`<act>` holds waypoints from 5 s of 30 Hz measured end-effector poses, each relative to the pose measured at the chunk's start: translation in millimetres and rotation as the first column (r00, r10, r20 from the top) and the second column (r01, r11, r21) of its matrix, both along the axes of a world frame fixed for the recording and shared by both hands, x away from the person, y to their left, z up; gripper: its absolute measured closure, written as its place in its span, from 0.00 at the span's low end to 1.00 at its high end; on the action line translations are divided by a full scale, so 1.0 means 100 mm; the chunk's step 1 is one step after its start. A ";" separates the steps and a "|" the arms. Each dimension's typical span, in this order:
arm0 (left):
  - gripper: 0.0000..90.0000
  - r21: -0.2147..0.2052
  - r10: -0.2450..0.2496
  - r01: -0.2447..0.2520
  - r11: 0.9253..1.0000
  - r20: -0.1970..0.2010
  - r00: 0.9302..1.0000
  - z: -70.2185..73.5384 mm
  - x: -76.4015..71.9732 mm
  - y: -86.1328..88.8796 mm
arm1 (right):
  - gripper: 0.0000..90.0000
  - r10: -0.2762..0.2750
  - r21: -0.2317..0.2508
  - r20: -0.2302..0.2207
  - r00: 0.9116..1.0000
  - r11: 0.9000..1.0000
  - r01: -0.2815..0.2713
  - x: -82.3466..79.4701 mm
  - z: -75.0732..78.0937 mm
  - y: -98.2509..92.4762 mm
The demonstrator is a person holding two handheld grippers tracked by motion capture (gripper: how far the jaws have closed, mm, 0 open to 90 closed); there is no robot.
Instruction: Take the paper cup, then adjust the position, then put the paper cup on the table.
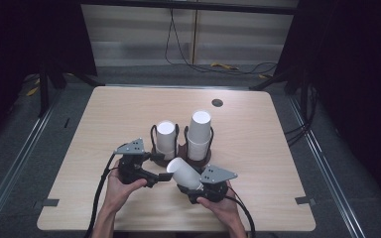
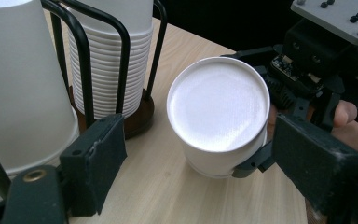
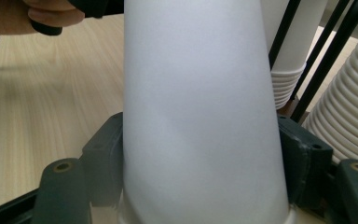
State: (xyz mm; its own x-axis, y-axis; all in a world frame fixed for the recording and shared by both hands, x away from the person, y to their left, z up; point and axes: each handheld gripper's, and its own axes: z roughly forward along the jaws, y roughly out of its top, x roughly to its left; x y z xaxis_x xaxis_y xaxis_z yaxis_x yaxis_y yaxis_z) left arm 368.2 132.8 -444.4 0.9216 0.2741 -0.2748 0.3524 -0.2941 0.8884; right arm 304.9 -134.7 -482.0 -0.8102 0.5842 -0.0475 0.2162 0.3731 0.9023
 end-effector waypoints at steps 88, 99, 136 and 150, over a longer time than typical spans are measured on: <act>0.25 0.396 -0.181 0.145 0.907 0.055 0.982 0.10 0.09 -0.23 | 0.34 0.194 -0.584 -0.168 0.967 0.770 -0.256 0.33 0.39 0.38; 0.33 0.414 -0.239 0.223 0.883 -0.012 0.971 0.00 0.12 -0.28 | 0.34 0.235 -0.600 -0.191 0.953 0.740 -0.303 0.35 0.39 0.47; 0.32 0.428 -0.315 0.305 0.851 -0.049 0.948 -0.12 0.10 -0.36 | 0.34 0.277 -0.556 -0.250 0.928 0.743 -0.372 0.35 0.34 0.55; 0.37 0.412 -0.313 0.290 0.864 -0.012 0.950 -0.10 0.08 -0.33 | 0.20 0.245 -0.524 -0.231 0.942 0.784 -0.333 0.37 0.31 0.49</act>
